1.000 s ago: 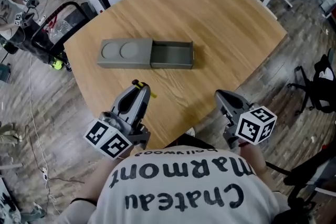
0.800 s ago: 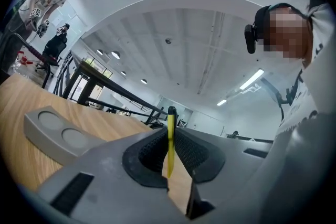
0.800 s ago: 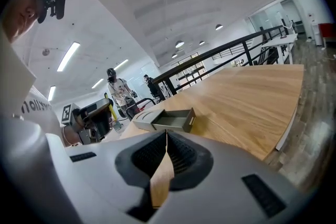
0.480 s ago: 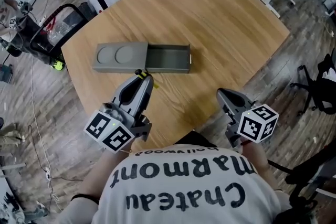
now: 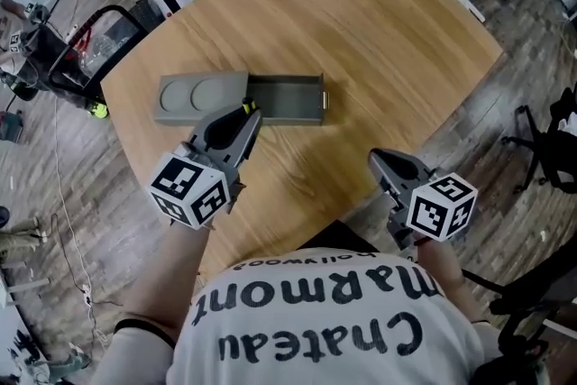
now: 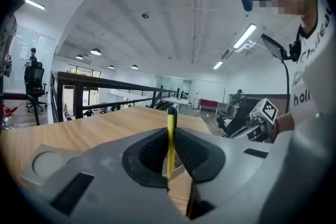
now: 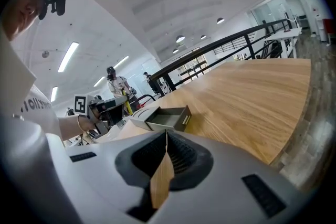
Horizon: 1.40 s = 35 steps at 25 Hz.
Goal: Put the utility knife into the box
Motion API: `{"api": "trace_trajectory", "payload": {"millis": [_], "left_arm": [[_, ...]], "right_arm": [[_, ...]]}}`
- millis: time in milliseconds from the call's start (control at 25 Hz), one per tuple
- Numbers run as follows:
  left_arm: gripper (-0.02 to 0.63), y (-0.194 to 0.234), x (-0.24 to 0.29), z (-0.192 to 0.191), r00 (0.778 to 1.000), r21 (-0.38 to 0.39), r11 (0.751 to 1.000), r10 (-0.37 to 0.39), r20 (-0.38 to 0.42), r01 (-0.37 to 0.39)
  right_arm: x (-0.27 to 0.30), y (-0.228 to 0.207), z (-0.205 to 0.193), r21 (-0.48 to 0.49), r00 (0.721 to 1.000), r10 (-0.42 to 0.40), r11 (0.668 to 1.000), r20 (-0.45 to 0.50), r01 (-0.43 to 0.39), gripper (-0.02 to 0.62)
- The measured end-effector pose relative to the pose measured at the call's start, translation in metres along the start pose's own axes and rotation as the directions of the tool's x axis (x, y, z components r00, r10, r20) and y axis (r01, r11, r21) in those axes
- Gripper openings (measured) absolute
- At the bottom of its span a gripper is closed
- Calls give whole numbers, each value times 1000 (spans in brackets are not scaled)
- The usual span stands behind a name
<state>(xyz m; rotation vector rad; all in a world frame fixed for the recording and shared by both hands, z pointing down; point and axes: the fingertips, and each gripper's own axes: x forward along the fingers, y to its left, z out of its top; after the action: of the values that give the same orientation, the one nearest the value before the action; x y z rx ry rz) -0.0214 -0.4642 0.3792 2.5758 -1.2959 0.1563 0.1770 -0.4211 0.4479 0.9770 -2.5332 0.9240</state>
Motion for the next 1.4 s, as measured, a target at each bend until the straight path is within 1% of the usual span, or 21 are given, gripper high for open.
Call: {"api": "trace_trajectory", "payload": {"millis": [120, 200, 320, 400, 520, 640, 720, 800, 880, 920, 1040, 1120, 1200, 1240, 1320, 1400], "left_arm": [[41, 6, 9, -6, 998, 68, 998, -1, -58, 5], [41, 7, 16, -12, 995, 129, 992, -2, -100, 15], [41, 8, 32, -19, 987, 194, 980, -7, -159, 38], [41, 8, 46, -24, 977, 263, 963, -5, -212, 62], [41, 7, 63, -37, 953, 355, 928, 0, -304, 113], [41, 8, 74, -55, 916, 396, 903, 3, -401, 170], [41, 11, 80, -72, 880, 411, 886, 8, -476, 215], [41, 14, 84, -88, 835, 433, 863, 25, -550, 259], [41, 17, 87, -100, 788, 468, 827, 52, -614, 310], [41, 17, 89, -105, 767, 491, 803, 68, -638, 337], [41, 20, 93, -117, 719, 549, 729, 112, -686, 410], [41, 22, 96, -126, 693, 561, 697, 129, -710, 446], [41, 24, 99, -136, 668, 562, 678, 140, -731, 473], [41, 25, 101, -140, 660, 561, 672, 142, -738, 483], [41, 25, 105, -145, 657, 559, 670, 141, -741, 488], [41, 26, 108, -147, 652, 553, 679, 143, -744, 483]], "right_arm": [[0, -4, -2, 6, 1000, -3, 1000, -11, 3, 11], [-1, -7, -4, 10, 1000, -8, 1000, -17, 8, 11], [-2, -11, -5, 10, 1000, -5, 1000, -23, 6, 11], [-2, -14, -5, 13, 1000, -3, 1000, -26, 4, 11], [-2, -17, -6, 12, 1000, -3, 1000, -30, 3, 11], [-2, -19, -10, -6, 999, -11, 1000, -45, 11, 11], [-2, -22, -15, -9, 998, -16, 1000, -54, 16, 11], [-3, -24, -18, -4, 998, -15, 1000, -58, 15, 11], [-4, -26, -22, -11, 998, -15, 1000, -68, 14, 11], [-4, -27, -24, -22, 997, -18, 1000, -77, 16, 11], [-5, -31, -29, -52, 994, -28, 998, -102, 23, 11], [-4, -33, -30, -56, 994, -26, 998, -107, 20, 11], [-4, -36, -30, -54, 994, -23, 998, -109, 18, 11], [-5, -37, -30, -54, 994, -23, 998, -111, 17, 11], [-5, -38, -31, -52, 993, -22, 998, -115, 16, 11], [-6, -39, -33, -47, 993, -19, 999, -119, 14, 11]]}}
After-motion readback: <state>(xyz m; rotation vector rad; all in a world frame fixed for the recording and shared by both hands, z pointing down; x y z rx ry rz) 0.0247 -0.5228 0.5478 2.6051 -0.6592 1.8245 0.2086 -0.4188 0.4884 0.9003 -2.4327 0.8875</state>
